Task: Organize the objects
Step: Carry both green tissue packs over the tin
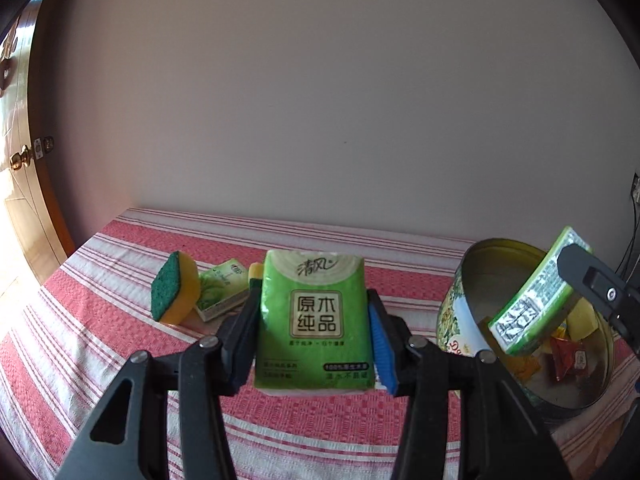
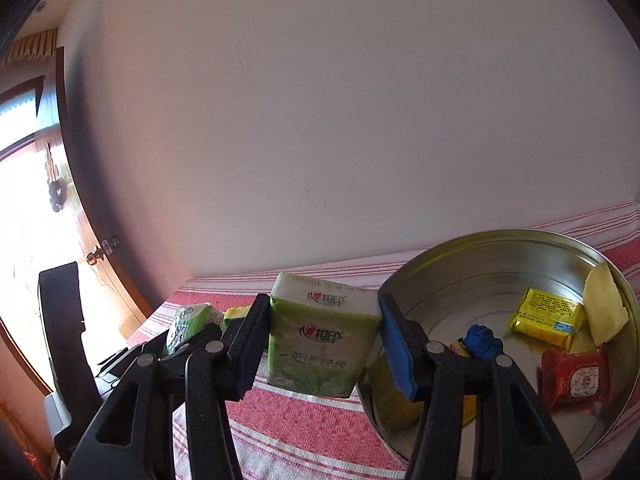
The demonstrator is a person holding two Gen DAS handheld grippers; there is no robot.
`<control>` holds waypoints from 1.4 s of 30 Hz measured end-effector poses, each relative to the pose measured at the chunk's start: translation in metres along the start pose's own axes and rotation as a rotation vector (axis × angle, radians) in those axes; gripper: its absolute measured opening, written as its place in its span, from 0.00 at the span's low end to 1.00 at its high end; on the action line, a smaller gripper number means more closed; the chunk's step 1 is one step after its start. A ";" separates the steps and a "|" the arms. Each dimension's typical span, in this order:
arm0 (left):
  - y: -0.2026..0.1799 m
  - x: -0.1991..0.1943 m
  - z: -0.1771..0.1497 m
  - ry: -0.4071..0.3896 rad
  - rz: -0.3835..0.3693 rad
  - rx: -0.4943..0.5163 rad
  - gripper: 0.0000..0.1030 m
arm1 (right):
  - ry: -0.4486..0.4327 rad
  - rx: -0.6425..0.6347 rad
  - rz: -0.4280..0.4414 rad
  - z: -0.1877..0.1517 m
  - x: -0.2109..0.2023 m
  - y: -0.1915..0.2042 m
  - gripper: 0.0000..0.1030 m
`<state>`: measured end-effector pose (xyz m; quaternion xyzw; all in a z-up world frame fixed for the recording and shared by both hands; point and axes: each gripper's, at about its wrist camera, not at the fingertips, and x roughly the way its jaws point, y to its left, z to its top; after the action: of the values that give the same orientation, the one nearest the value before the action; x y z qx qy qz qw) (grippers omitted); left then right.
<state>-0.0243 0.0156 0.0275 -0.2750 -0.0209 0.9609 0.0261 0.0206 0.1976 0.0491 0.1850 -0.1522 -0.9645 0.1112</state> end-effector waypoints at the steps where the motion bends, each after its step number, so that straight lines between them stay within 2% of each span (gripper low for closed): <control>1: -0.005 -0.001 0.002 -0.007 -0.011 0.006 0.48 | -0.021 0.002 -0.008 0.003 -0.005 -0.005 0.55; 5: -0.039 -0.003 0.008 -0.018 -0.053 0.039 0.48 | -0.073 -0.011 -0.091 0.011 -0.020 -0.026 0.55; 11: -0.099 0.001 0.006 -0.021 -0.147 0.119 0.48 | -0.090 0.038 -0.216 0.020 -0.031 -0.079 0.55; 15: -0.133 0.012 0.001 0.006 -0.192 0.152 0.48 | -0.060 0.096 -0.270 0.024 -0.031 -0.115 0.55; 20: -0.167 0.022 -0.007 0.035 -0.218 0.206 0.48 | 0.003 0.118 -0.326 0.026 -0.025 -0.141 0.55; 29: -0.177 0.047 -0.019 0.108 -0.221 0.220 0.48 | 0.098 0.098 -0.366 0.020 -0.003 -0.140 0.55; 38: -0.175 0.054 -0.021 0.130 -0.196 0.229 0.48 | 0.109 0.064 -0.368 0.010 -0.005 -0.130 0.55; 39: -0.175 0.052 -0.020 0.126 -0.189 0.232 0.49 | 0.114 0.062 -0.357 0.011 0.001 -0.144 0.55; 40: -0.175 0.051 -0.020 0.116 -0.182 0.235 0.52 | 0.118 0.068 -0.342 0.011 0.002 -0.144 0.55; 42: -0.174 0.041 -0.019 0.085 -0.162 0.237 0.81 | 0.121 0.099 -0.286 0.011 0.000 -0.144 0.56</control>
<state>-0.0420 0.1924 -0.0008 -0.3078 0.0715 0.9389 0.1367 -0.0063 0.3343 0.0108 0.2680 -0.1646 -0.9489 -0.0274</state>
